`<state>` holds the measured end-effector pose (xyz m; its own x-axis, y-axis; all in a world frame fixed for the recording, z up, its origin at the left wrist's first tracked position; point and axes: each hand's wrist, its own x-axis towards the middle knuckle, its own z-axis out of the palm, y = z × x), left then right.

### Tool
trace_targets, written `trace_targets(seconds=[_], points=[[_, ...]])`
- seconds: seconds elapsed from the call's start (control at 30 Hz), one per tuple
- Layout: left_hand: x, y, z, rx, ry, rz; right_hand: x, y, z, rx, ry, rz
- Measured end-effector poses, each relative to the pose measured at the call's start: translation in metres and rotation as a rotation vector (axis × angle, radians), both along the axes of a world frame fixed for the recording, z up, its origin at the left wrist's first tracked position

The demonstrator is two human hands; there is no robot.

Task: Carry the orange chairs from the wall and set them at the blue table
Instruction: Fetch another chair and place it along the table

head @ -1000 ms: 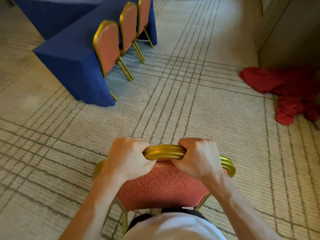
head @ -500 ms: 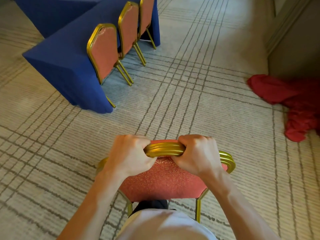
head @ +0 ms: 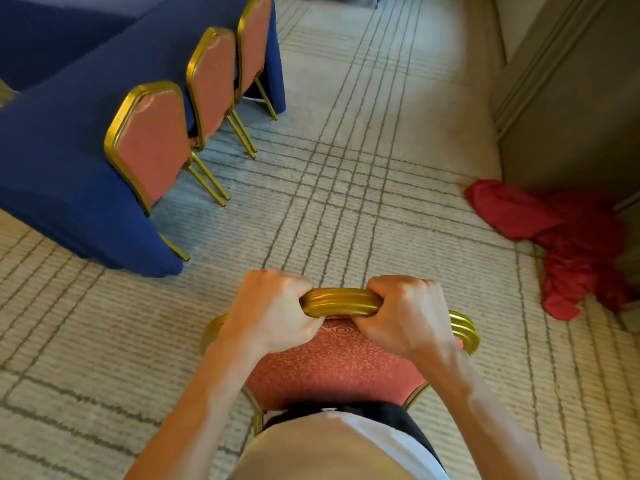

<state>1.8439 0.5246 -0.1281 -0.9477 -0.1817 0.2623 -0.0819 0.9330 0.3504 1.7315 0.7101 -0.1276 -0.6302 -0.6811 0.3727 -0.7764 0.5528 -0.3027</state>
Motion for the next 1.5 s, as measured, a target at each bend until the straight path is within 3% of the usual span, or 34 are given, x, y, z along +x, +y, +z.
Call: trace_targets(seconds=[0.33, 0.73, 1.07, 1.5], points=[[-0.127, -0.067, -0.002, -0.015, 0.004, -0.005, -0.124, -0.064, -0.005, -0.02, -0.006, 0.003], [-0.346, -0.136, 0.003, -0.043, -0.017, 0.054, -0.362, -0.145, -0.008, 0.025, -0.039, 0.069], [-0.477, -0.19, 0.006, -0.082, -0.06, 0.063, -0.494, -0.201, -0.009, -0.012, -0.062, 0.126], [-0.679, -0.329, -0.022, 0.002, -0.056, 0.013, -0.679, -0.332, -0.01, 0.076, -0.093, 0.041]])
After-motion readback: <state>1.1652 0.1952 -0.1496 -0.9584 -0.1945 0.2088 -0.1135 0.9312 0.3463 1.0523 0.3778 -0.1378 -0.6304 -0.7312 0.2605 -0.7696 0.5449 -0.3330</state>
